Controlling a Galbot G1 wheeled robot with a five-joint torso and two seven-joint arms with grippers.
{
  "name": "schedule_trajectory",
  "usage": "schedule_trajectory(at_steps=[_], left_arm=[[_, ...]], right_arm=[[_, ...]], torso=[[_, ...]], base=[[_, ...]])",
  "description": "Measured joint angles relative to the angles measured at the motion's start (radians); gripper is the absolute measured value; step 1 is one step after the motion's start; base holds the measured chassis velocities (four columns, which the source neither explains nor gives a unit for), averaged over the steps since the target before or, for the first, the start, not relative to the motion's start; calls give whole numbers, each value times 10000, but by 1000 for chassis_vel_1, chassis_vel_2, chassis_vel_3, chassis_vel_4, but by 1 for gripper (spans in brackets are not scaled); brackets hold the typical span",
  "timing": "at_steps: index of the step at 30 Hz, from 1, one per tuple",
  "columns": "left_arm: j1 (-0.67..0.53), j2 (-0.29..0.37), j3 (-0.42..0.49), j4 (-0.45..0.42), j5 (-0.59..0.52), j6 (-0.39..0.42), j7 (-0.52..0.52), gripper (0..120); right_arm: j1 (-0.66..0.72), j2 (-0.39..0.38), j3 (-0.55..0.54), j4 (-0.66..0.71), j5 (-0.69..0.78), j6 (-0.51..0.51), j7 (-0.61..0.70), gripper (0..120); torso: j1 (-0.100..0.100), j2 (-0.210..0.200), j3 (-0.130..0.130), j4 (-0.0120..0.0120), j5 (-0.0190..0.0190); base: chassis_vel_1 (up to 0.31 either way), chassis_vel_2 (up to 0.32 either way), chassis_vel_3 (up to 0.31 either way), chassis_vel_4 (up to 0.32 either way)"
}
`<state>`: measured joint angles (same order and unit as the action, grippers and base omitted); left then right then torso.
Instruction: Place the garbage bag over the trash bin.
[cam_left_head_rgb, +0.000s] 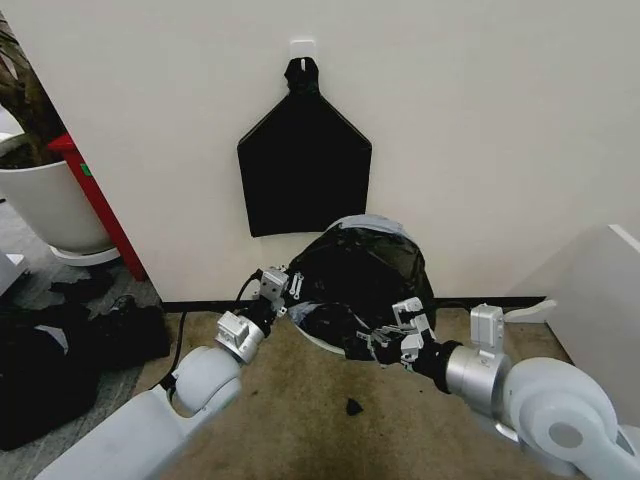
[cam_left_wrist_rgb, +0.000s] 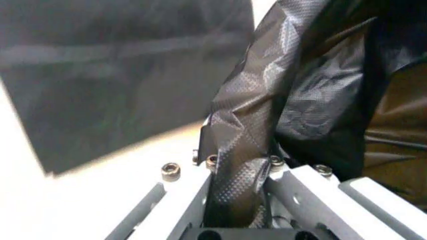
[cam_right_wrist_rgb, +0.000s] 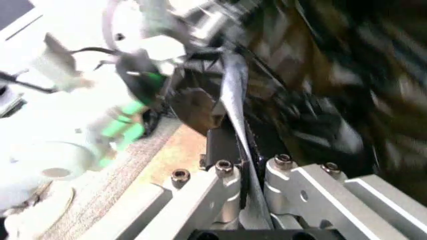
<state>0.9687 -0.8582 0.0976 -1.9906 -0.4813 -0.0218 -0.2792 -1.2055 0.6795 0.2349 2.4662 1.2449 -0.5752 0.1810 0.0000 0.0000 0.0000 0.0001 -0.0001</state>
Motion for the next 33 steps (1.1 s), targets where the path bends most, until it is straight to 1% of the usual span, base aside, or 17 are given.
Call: schedule_trajectory(at_steps=[2,3,5,7,8,9,10,12,14,17,21,23,25,27,29,32,33], left_arm=[[7,0,160,-207,-731,686,-643,1],[7,0,160,-207,-731,686,-643,1],[21,-1,297,-413,-1280,1220,-1048,1],[24,0,389,-561,-1705,1566,-1369,1],[19,6,418,-647,-2026,1740,-1556,1],[13,10,429,-711,-2265,1856,-1671,0],[13,10,429,-711,-2265,1856,-1671,0],[-5,11,433,-860,-2780,2058,-1941,0],[-36,26,376,-1082,-3587,2332,-2336,1],[-47,56,286,-1199,-4056,2470,-2548,0],[-81,87,132,-1357,-4818,2657,-2868,0],[-134,48,75,-1418,-5306,2746,-3094,0],[-171,21,41,-1495,-5756,2844,-3280,0],[-174,17,38,-1504,-5809,2855,-3303,0],[-214,-29,-38,-1648,-6634,3038,-3644,0],[-218,-30,-163,-1795,-7347,3286,-3942,0],[-218,-30,-163,-1795,-7347,3286,-3942,0]], right_arm=[[-118,-49,-380,-41,-1560,459,-1102,0],[-118,-49,-380,-41,-1560,459,-1102,0],[-230,-81,-789,-247,-3096,1022,-2051,0],[-323,-107,-1059,-457,-4416,1471,-2880,0],[-383,-141,-1240,-611,-5227,1873,-3476,0],[-400,-163,-1359,-709,-5691,2152,-3783,0],[-400,-163,-1359,-709,-5691,2152,-3783,0],[-418,-179,-1531,-998,-6491,2681,-4390,0],[-468,-179,-1593,-1517,-7533,3445,-5278,0],[-534,-178,-1544,-1768,-8099,3848,-5821,0],[-646,-169,-1437,-2301,-9246,4658,-6738,0],[-771,-131,-1348,-2680,-9975,5281,-7380,0],[-925,-128,-1345,-2844,-10219,5523,-7517,0],[-942,-128,-1347,-2865,-10241,5555,-7522,0],[-1088,-70,-1303,-3217,-10571,6008,-7720,0],[-1144,-12,-1090,-3618,-10706,6390,-7877,0],[-1144,-12,-1090,-3618,-10706,6390,-7877,0]], torso=[[0,0,0,0,1],[0,0,0,0,1],[1,0,0,-1,1],[1,0,0,-1,2],[1,0,0,-1,2],[1,0,0,-1,2],[1,0,0,-1,2],[1,0,0,-1,1],[1,0,0,-1,2],[1,0,0,-2,2],[1,0,0,0,2],[1,0,0,0,3],[1,0,0,-1,1],[1,0,0,-1,1],[1,0,0,-2,2],[1,0,0,-1,2],[1,0,0,-1,2]], base=[[0,0,0,0],[0,0,0,0],[0,0,0,0],[0,0,0,0],[0,0,0,0],[0,0,0,0],[0,0,0,0],[0,0,0,0],[0,0,0,0],[0,0,0,0],[0,0,0,0],[0,0,0,0],[0,0,0,0],[0,0,0,0],[0,0,0,0],[0,0,0,0],[0,0,0,0]])
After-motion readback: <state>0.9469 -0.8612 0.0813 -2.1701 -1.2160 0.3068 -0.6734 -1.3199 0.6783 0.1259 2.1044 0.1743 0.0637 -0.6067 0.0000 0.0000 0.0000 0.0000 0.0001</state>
